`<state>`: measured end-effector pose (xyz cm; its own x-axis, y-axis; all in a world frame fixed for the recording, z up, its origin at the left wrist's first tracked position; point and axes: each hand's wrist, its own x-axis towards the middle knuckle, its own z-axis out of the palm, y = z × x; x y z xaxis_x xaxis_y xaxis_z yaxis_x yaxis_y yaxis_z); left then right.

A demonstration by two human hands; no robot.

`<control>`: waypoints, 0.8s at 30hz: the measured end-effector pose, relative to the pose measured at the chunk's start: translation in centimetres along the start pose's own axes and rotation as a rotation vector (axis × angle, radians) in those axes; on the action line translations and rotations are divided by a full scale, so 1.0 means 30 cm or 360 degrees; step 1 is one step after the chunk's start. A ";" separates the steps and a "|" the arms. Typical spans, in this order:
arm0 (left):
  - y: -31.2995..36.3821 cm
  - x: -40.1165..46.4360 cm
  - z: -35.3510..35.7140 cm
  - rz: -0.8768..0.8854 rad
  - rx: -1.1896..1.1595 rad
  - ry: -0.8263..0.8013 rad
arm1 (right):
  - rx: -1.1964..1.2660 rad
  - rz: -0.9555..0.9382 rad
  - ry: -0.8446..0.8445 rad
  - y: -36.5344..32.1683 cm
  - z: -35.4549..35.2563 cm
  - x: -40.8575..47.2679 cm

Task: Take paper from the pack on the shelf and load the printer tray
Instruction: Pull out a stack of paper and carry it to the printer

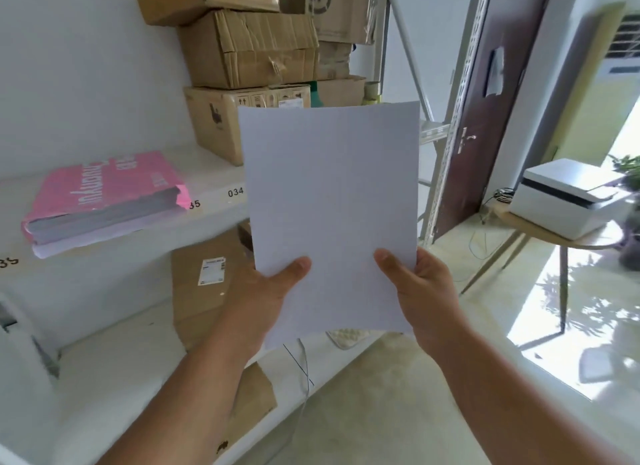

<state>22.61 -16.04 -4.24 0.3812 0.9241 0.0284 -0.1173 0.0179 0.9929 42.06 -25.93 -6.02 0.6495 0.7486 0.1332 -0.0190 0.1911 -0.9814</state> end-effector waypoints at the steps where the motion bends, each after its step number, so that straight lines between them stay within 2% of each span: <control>1: -0.007 0.005 0.031 -0.0021 0.0016 -0.0047 | -0.0007 -0.0003 0.0035 -0.004 -0.033 0.001; 15: -0.052 0.067 0.629 -0.0060 0.0178 -0.0332 | 0.0048 -0.0036 0.0408 -0.042 -0.586 0.086; 24: -0.099 0.081 1.076 -0.0087 0.0211 -0.0475 | 0.0146 -0.0069 0.0549 -0.058 -1.002 0.165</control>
<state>53.48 -26.19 -3.42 0.6376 0.7702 -0.0121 0.0236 -0.0039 0.9997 68.15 -41.65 -7.80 0.8692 0.4833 0.1045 -0.0437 0.2856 -0.9573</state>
